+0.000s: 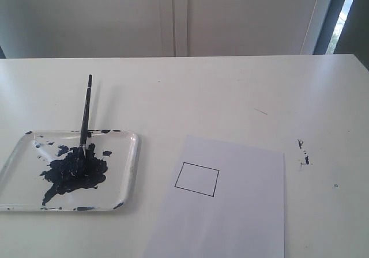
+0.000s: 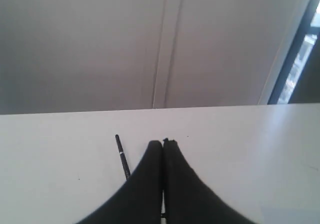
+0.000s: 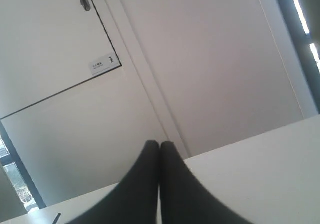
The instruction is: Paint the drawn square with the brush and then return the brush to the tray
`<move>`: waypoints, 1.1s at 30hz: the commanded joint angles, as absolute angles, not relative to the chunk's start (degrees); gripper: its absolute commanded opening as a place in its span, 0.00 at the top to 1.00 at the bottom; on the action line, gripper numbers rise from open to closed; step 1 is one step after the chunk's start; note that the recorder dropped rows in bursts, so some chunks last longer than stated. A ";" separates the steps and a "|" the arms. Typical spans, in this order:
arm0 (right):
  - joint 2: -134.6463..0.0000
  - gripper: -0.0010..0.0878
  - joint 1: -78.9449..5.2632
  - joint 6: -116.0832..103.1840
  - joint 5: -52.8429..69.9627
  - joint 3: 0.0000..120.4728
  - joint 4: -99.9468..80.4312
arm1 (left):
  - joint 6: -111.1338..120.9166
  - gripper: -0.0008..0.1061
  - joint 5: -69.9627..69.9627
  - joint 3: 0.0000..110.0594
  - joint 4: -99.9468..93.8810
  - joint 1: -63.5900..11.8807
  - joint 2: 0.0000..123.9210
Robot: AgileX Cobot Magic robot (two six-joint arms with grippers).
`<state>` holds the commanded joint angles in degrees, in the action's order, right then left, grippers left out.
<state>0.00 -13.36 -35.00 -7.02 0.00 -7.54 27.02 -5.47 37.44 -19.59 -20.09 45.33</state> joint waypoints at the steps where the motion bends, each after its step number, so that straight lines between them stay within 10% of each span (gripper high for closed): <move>1: 0.00 0.99 -13.36 -35.00 -7.27 0.00 -7.54 | 27.02 0.99 -4.43 38.91 -20.13 -20.27 47.31; 25: 0.00 0.99 -13.36 -35.00 -8.26 0.00 -7.54 | 24.86 0.98 11.14 71.43 -25.24 -18.42 92.52; 33: 0.00 0.99 -13.36 -35.00 -8.26 0.00 -7.54 | 27.16 0.55 12.19 79.84 -23.58 -16.04 102.84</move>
<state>0.00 -13.36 -35.00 -8.26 0.00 -7.54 27.16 12.19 79.84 -23.58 -16.04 102.84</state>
